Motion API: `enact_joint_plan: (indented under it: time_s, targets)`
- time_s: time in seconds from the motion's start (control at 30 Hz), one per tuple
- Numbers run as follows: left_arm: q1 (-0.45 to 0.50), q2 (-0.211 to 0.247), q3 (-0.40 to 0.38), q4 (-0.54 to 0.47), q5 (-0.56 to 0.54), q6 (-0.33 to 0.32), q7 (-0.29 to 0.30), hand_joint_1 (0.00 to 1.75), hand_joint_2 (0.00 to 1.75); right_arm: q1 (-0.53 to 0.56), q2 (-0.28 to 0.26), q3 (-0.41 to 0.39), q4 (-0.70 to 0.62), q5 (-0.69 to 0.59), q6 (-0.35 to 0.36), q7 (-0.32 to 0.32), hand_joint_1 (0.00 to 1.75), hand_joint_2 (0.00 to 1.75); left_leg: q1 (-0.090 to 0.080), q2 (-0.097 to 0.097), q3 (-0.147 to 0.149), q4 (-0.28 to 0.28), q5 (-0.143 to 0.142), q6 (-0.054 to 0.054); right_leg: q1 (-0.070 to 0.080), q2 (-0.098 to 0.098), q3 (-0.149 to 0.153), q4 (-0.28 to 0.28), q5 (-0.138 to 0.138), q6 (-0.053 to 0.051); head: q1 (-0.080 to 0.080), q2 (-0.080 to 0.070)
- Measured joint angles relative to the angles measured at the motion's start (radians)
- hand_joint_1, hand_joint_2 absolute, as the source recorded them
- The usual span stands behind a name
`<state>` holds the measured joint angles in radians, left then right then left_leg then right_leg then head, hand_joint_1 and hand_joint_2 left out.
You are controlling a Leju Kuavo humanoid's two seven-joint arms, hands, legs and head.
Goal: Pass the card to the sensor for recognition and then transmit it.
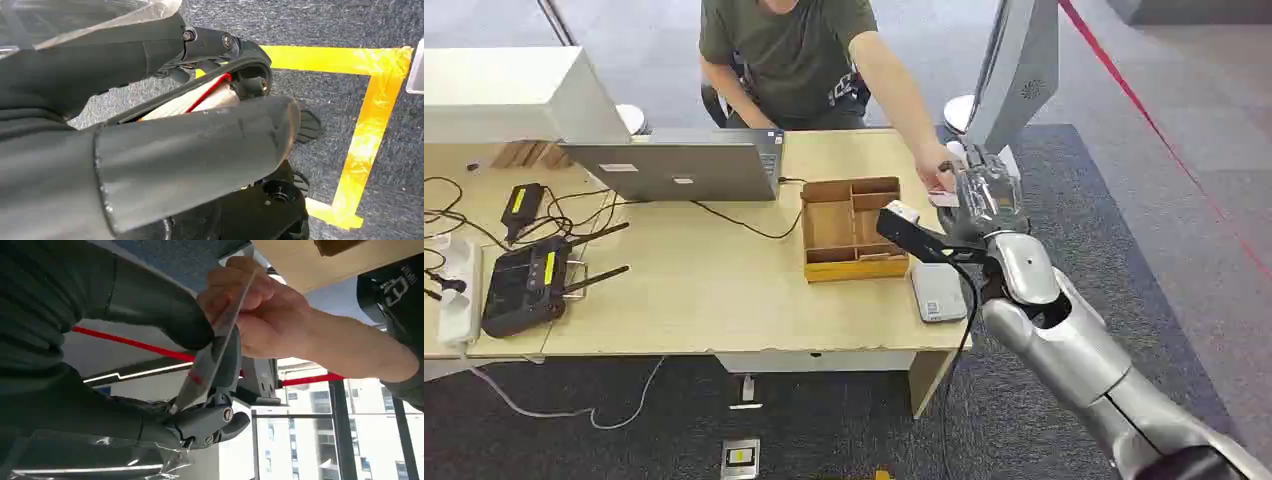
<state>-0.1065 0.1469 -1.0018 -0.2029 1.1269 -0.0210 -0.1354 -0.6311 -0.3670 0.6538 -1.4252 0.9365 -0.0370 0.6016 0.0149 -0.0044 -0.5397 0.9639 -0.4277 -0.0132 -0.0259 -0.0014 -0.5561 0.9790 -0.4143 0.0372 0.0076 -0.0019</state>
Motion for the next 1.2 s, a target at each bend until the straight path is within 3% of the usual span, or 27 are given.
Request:
enact_joint_plan:
  time_s: [0.67,1.2]
  targets:
    - [0.0,0.0,0.001,0.0,0.019,0.006,0.01,0.0,0.0,-0.021,0.014,0.035,0.04,0.001,0.0,-0.032,1.75,1.75,0.0,0.0,0.0,0.0,0.0,0.0,0.0,0.0,0.0,0.0,0.0,0.0,0.0,0.0]
    - [0.001,0.0,0.001,0.0,0.024,0.016,0.013,0.0,0.0,-0.002,0.012,0.064,0.156,-0.063,-0.023,-0.04,1.75,1.75,0.0,0.0,0.0,0.0,0.0,0.0,0.0,0.0,0.0,0.0,0.0,0.0,0.0,0.0]
